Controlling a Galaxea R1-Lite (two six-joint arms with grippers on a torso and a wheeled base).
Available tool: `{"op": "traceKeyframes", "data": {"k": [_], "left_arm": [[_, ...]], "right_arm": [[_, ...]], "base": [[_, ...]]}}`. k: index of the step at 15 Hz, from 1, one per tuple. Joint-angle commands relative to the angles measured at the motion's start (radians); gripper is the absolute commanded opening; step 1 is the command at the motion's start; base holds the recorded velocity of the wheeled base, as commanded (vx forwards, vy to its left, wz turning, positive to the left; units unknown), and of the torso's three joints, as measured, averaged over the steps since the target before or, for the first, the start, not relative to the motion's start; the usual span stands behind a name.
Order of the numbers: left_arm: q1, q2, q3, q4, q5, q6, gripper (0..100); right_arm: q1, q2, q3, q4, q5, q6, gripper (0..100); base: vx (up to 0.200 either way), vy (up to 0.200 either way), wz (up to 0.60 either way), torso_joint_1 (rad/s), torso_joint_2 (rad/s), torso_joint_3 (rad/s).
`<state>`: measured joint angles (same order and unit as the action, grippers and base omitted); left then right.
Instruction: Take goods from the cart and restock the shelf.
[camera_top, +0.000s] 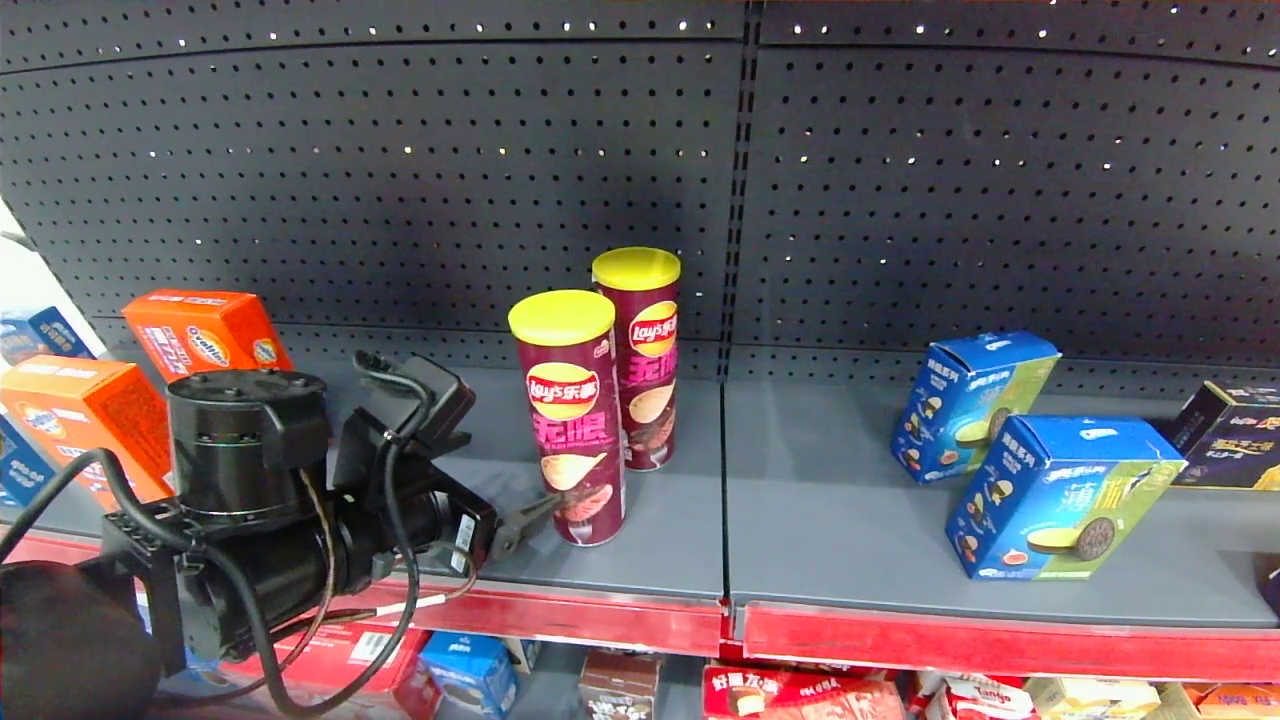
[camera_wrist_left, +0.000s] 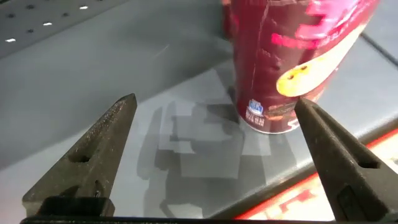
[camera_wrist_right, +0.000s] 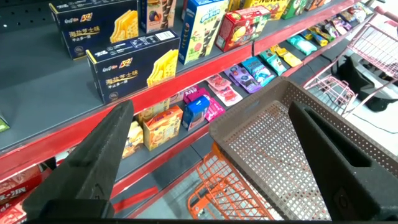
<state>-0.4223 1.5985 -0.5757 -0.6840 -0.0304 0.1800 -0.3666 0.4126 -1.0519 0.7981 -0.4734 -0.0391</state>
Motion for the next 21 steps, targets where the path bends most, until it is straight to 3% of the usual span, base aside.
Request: {"op": "traceKeyframes", "data": {"k": [1, 7, 8, 10, 11, 13, 21], "left_arm": [[0.005, 0.000, 0.005, -0.002, 0.000, 0.001, 100], [0.013, -0.081, 0.085, 0.000, 0.001, -0.001, 100], [0.063, -0.097, 0.099, 0.000, 0.001, 0.001, 100], [0.111, -0.100, 0.097, 0.000, 0.001, 0.001, 100], [0.134, -0.095, 0.086, 0.000, 0.001, 0.006, 100], [0.171, -0.057, 0.059, 0.000, 0.000, 0.045, 100], [0.175, 0.129, -0.107, -0.022, -0.011, 0.050, 100]], "right_arm": [[0.000, 0.002, 0.001, 0.001, -0.001, -0.001, 100], [0.000, -0.008, 0.016, 0.000, -0.001, 0.001, 100], [0.000, -0.008, 0.016, 0.000, 0.001, 0.001, 100], [0.000, -0.008, 0.016, 0.000, 0.001, 0.001, 100], [0.000, -0.008, 0.016, 0.000, 0.001, 0.001, 100], [0.000, -0.008, 0.016, 0.000, 0.001, 0.001, 100], [0.000, -0.006, 0.016, 0.000, -0.001, 0.001, 100]], "base": [[0.000, 0.000, 0.00, 0.000, 0.00, 0.000], [0.000, 0.000, 0.00, 0.000, 0.00, 0.000], [0.000, 0.000, 0.00, 0.000, 0.00, 0.000], [0.000, 0.000, 0.00, 0.000, 0.00, 0.000], [0.000, 0.000, 0.00, 0.000, 0.00, 0.000], [0.000, 0.000, 0.00, 0.000, 0.00, 0.000], [0.000, 0.000, 0.00, 0.000, 0.00, 0.000]]}}
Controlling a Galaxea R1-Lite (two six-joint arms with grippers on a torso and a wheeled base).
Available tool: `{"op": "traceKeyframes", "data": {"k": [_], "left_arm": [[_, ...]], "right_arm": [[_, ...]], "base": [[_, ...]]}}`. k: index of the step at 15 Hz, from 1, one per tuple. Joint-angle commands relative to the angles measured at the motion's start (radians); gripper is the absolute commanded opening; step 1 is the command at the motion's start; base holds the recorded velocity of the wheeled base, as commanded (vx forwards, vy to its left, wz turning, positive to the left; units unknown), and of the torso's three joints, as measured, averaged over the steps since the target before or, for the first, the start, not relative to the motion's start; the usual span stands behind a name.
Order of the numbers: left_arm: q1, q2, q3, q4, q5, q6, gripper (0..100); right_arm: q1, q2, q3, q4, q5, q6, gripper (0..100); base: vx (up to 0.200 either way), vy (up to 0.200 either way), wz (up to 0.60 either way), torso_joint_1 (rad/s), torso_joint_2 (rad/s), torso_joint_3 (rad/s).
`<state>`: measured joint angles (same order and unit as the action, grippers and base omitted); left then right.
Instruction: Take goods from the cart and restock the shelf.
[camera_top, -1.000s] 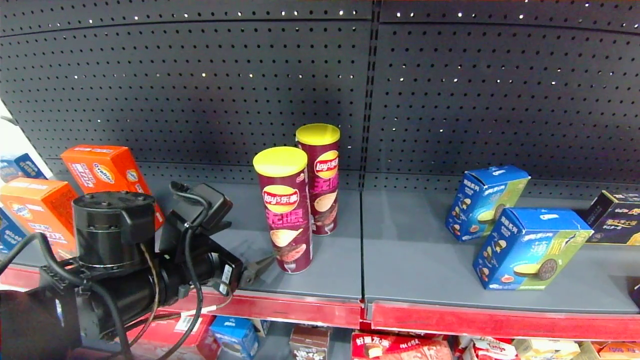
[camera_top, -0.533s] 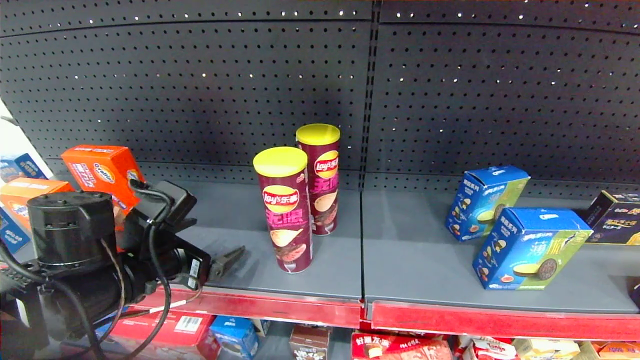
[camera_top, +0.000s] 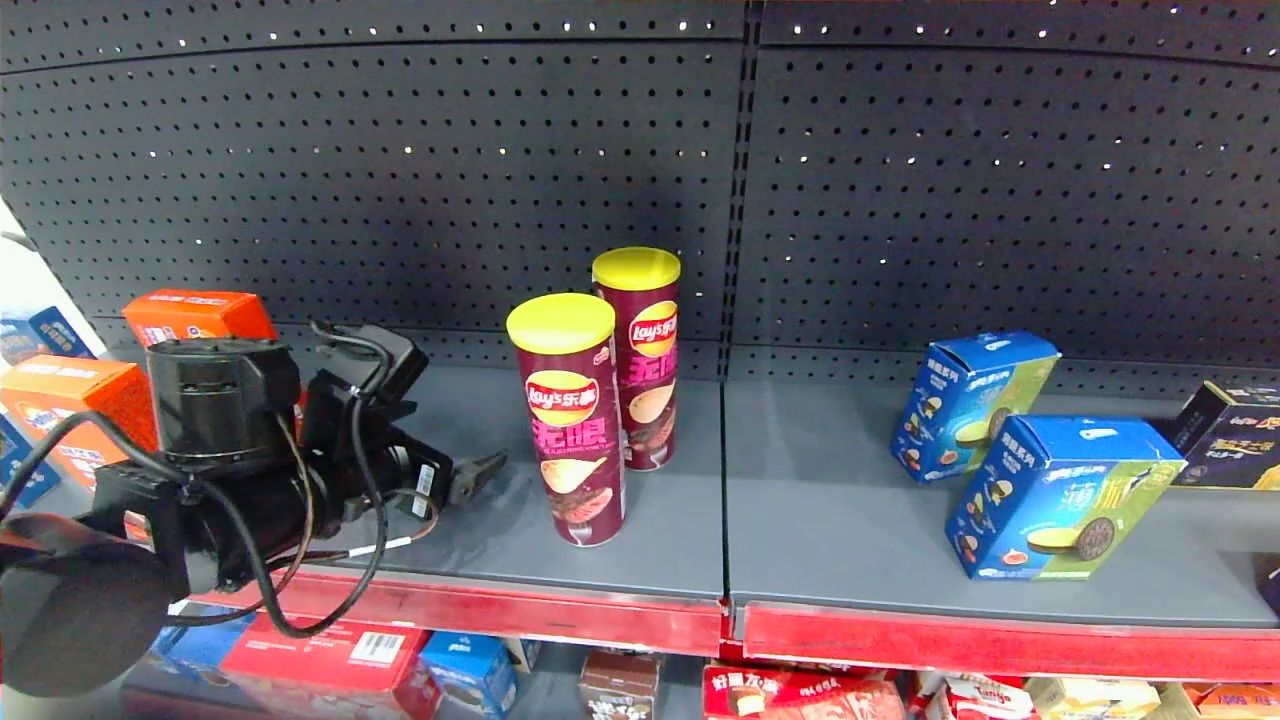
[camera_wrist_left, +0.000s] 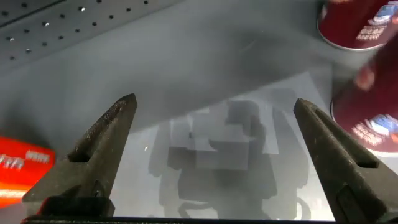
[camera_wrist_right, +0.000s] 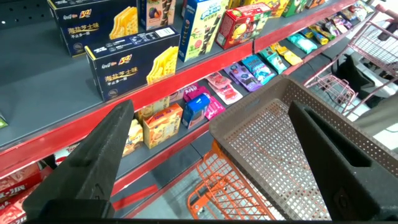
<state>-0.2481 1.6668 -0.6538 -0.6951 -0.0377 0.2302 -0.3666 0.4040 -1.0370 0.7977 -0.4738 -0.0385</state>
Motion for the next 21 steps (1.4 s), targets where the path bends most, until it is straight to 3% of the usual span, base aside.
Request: {"op": "traceKeyframes", "data": {"k": [1, 8, 16, 21], "left_arm": [[0.001, 0.083, -0.035, -0.032, -0.005, 0.000, 100], [-0.003, 0.177, -0.124, -0.047, -0.038, 0.000, 100], [-0.088, 0.183, -0.125, -0.066, -0.041, -0.003, 100], [-0.092, 0.183, -0.122, -0.066, -0.042, -0.003, 100]], "right_arm": [[0.000, 0.004, 0.002, 0.000, 0.000, -0.001, 100], [0.000, 0.004, 0.008, 0.000, 0.001, -0.001, 100], [0.000, 0.002, 0.022, 0.000, 0.003, -0.001, 100], [0.000, 0.002, 0.022, 0.000, 0.001, -0.001, 100]], "base": [[0.000, 0.000, 0.00, 0.000, 0.00, 0.000], [0.000, 0.000, 0.00, 0.000, 0.00, 0.000], [0.000, 0.000, 0.00, 0.000, 0.00, 0.000], [0.000, 0.000, 0.00, 0.000, 0.00, 0.000]]}}
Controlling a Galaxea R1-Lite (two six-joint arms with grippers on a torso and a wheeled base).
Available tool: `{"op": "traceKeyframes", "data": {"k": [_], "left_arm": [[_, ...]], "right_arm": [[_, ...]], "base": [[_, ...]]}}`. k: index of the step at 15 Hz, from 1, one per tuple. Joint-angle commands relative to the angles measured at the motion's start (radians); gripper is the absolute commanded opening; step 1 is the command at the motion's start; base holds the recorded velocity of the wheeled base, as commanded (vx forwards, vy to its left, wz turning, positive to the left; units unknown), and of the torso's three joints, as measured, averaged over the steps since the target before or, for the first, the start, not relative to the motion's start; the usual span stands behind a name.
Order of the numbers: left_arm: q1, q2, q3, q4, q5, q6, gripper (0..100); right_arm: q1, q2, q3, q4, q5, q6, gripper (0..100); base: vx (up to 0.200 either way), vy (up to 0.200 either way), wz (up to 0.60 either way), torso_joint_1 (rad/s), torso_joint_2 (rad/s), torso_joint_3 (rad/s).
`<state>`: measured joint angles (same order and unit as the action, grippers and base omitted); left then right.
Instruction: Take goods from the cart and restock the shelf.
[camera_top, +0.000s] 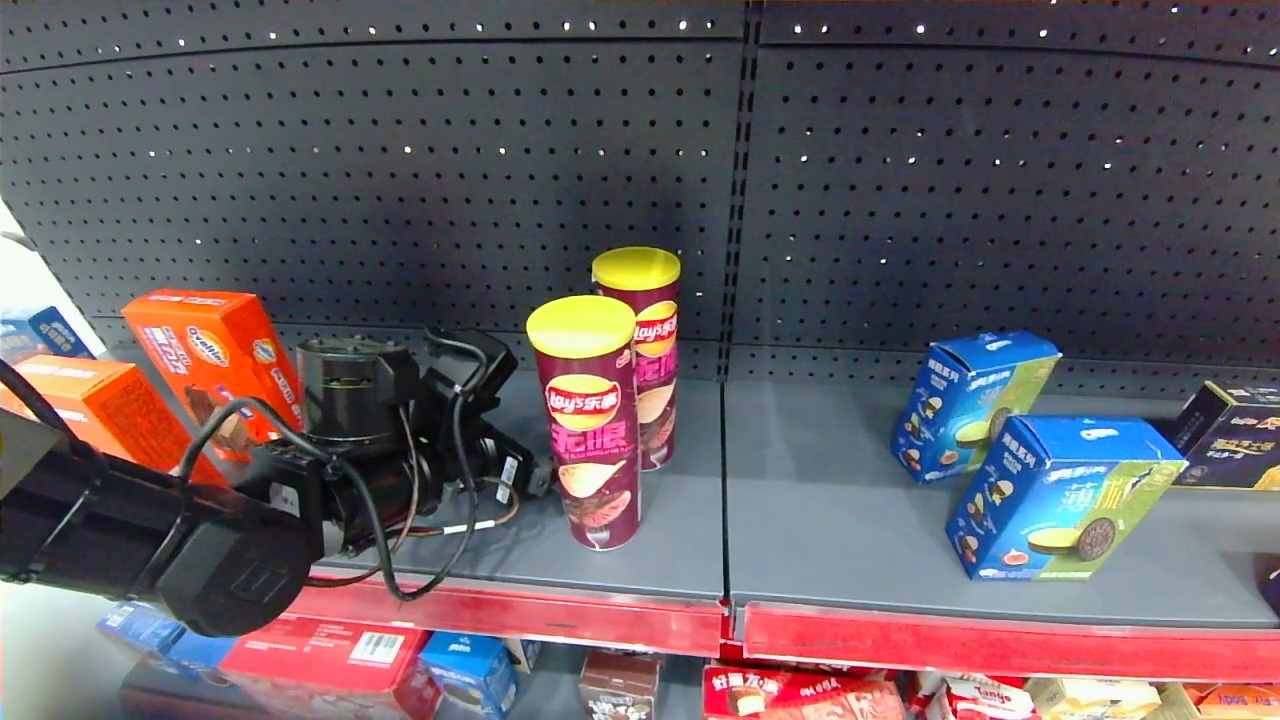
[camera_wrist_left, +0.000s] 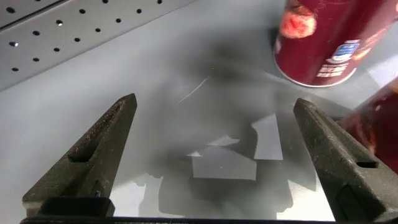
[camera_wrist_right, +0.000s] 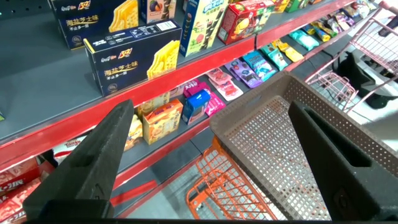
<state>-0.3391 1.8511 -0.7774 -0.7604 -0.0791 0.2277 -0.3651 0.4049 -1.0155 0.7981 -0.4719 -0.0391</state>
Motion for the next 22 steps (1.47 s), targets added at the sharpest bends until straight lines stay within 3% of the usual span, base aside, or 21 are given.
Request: {"op": "traceKeyframes", "data": {"k": [1, 22], "left_arm": [[-0.008, -0.003, 0.000, 0.000, 0.001, -0.001, 100], [-0.058, 0.037, -0.046, -0.002, 0.007, -0.004, 100]], "right_arm": [[0.000, 0.002, 0.000, 0.000, 0.001, -0.001, 100], [0.000, 0.002, 0.000, -0.008, -0.001, -0.001, 100]], "base": [[0.000, 0.000, 0.00, 0.000, 0.00, 0.000], [0.000, 0.000, 0.00, 0.000, 0.00, 0.000]]}}
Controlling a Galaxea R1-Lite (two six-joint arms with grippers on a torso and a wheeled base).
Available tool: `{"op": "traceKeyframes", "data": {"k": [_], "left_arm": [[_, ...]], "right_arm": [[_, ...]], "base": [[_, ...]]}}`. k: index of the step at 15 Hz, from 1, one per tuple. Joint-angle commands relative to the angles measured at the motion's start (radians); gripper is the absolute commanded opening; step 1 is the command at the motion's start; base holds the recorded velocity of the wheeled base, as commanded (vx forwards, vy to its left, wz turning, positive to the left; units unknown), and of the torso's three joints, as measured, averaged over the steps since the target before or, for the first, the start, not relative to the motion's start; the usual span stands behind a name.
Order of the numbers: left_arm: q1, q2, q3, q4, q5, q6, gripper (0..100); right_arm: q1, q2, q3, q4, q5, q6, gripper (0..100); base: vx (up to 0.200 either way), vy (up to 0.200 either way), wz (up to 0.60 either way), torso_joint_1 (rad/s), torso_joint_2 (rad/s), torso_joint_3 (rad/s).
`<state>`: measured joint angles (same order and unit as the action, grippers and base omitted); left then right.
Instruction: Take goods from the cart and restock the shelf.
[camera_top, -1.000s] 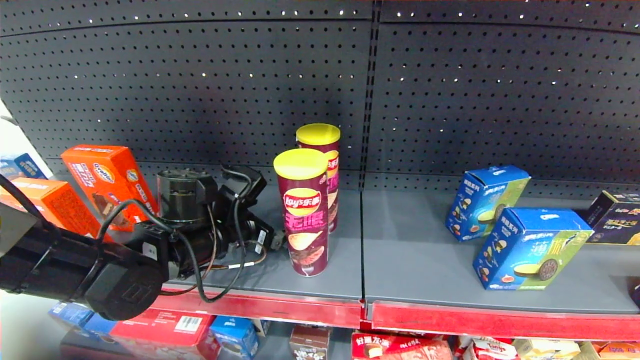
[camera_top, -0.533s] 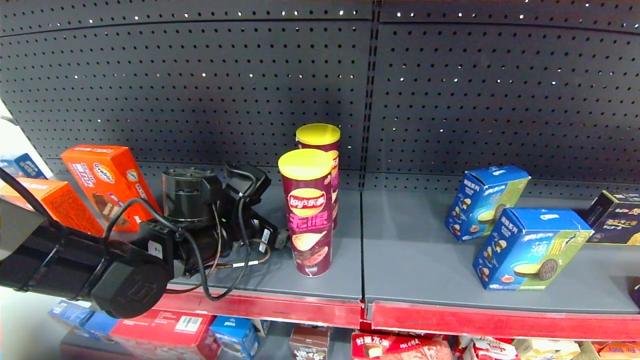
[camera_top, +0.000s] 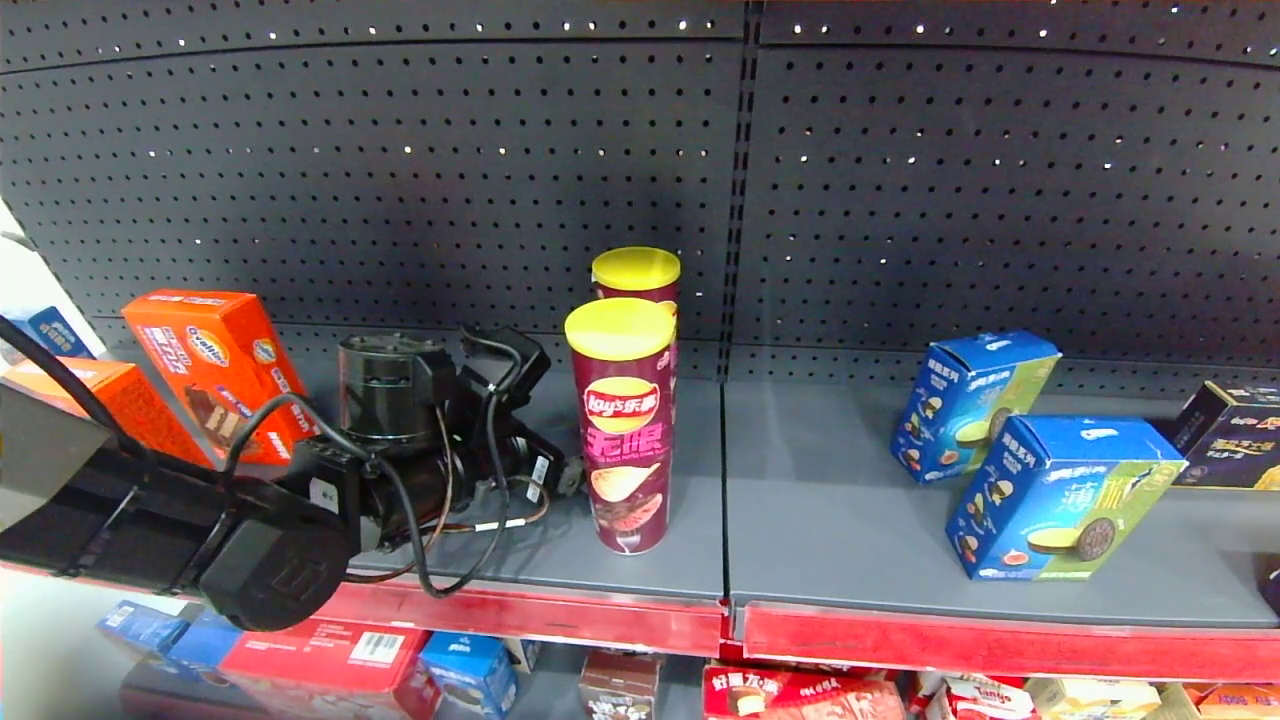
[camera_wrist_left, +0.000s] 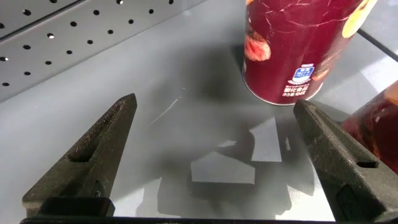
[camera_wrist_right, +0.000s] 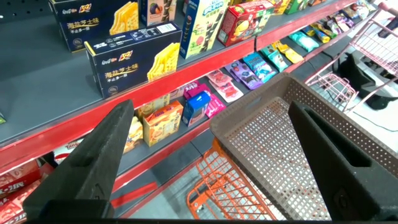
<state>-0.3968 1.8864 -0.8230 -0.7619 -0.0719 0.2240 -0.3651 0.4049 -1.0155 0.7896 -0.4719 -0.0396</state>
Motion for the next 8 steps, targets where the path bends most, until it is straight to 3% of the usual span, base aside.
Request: {"op": "traceKeyframes", "data": {"k": [1, 5, 8], "left_arm": [[-0.002, 0.003, -0.002, 0.000, 0.000, 0.000, 100], [0.013, -0.004, 0.015, 0.000, 0.000, -0.003, 100], [0.072, -0.102, 0.094, -0.002, -0.002, -0.003, 100]], "right_arm": [[0.000, 0.002, 0.000, 0.000, -0.001, 0.000, 100], [0.000, 0.002, -0.003, 0.000, -0.001, 0.000, 100], [0.002, 0.000, -0.006, -0.012, 0.001, 0.000, 100]], "base": [[0.000, 0.000, 0.00, 0.000, 0.00, 0.000], [0.000, 0.000, 0.00, 0.000, 0.00, 0.000], [0.000, 0.000, 0.00, 0.000, 0.00, 0.000]]}}
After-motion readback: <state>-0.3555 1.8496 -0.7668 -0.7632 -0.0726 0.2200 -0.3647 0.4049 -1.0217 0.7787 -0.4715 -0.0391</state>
